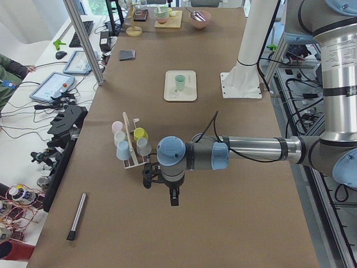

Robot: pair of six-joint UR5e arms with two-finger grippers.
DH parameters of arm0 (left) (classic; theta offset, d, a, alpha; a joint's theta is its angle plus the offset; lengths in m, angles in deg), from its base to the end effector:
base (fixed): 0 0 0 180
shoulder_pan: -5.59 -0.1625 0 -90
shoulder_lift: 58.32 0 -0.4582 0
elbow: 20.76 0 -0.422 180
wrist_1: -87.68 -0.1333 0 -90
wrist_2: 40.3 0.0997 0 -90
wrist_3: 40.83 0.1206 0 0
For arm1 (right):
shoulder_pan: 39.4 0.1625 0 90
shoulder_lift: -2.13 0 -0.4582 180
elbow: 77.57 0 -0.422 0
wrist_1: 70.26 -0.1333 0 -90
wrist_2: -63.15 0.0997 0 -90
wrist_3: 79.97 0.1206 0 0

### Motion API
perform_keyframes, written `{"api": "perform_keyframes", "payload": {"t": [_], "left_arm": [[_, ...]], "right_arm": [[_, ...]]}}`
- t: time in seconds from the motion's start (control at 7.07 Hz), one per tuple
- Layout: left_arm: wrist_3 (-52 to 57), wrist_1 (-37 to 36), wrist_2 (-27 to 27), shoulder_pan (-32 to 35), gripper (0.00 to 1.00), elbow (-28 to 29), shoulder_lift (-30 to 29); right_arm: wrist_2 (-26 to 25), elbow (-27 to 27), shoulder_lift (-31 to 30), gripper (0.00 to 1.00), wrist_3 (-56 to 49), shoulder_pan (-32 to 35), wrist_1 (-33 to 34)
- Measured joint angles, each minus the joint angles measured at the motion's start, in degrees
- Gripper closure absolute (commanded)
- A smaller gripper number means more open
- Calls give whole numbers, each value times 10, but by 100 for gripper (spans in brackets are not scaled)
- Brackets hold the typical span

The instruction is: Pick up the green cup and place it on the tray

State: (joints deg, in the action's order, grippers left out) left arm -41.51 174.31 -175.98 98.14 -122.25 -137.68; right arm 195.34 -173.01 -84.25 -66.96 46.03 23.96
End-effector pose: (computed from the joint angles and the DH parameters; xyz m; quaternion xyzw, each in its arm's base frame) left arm -0.0662 -0.4307 0.6951 -0.0139 0.3883 -0.0345 0.9208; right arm 0.0081 -0.5550 0.6340 -0.0160 -0.3614 0.0534 0.9307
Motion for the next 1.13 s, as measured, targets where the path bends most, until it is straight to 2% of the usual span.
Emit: {"api": "perform_keyframes", "payload": {"t": [1.13], "left_arm": [[-4,1,1,10,1,3,1]], "right_arm": [[0,1,0,0,0,0,0]]}}
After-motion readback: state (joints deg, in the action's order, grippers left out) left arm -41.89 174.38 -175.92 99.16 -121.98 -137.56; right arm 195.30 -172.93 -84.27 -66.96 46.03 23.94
